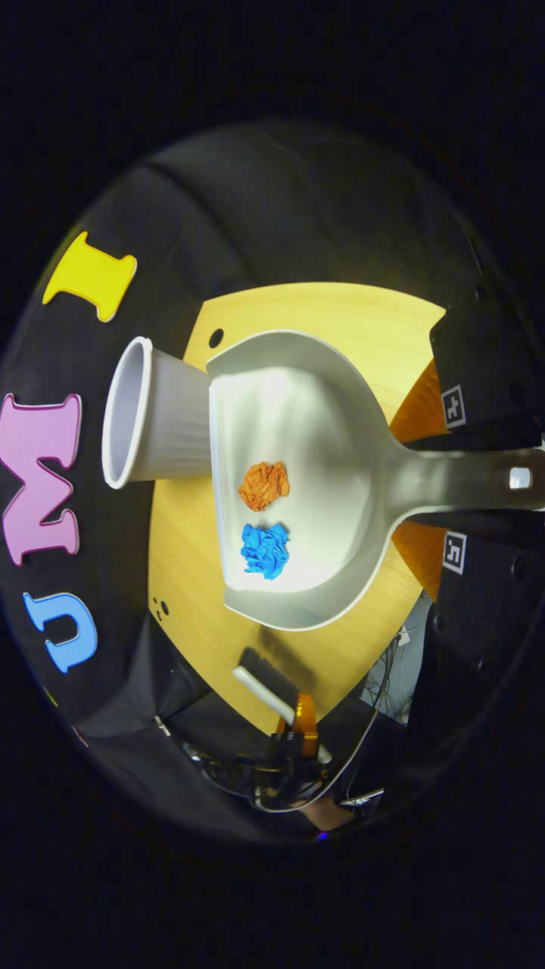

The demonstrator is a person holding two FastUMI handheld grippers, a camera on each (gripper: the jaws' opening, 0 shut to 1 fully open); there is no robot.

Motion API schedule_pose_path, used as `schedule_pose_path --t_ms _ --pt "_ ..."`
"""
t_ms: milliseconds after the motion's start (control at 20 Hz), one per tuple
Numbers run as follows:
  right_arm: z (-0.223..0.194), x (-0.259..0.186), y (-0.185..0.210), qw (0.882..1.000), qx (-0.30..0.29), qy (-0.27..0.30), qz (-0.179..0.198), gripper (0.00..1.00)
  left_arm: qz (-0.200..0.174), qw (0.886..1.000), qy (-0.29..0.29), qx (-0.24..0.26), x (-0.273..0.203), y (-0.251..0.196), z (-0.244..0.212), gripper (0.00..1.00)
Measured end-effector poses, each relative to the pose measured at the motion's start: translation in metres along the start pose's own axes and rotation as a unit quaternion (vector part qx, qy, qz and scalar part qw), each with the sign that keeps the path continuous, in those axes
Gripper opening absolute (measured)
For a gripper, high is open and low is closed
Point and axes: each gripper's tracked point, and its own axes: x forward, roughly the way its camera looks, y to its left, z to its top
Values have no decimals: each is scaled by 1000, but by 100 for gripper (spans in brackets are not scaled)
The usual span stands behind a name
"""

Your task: Pick up the small broom and dustpan from the desktop, sweep the trash into the dustpan with the broom, and then empty the trash into the garbage bin.

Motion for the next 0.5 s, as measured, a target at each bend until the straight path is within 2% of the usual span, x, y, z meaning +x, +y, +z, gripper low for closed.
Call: schedule_pose_path --t_ms 150,450,500 --pt "28 -18 -11 1000 12 -19 0 34 1 1000 -3 -4 -9 -2 -7 24" --pt "85 -14 -34 999 -9 -39 -29 34 -4 1000 -12 -18 -15 -2 -6 21" --pt "101 -14 -36 998 -10 -45 -30 30 -5 1000 -13 -24 -18 0 -5 25"
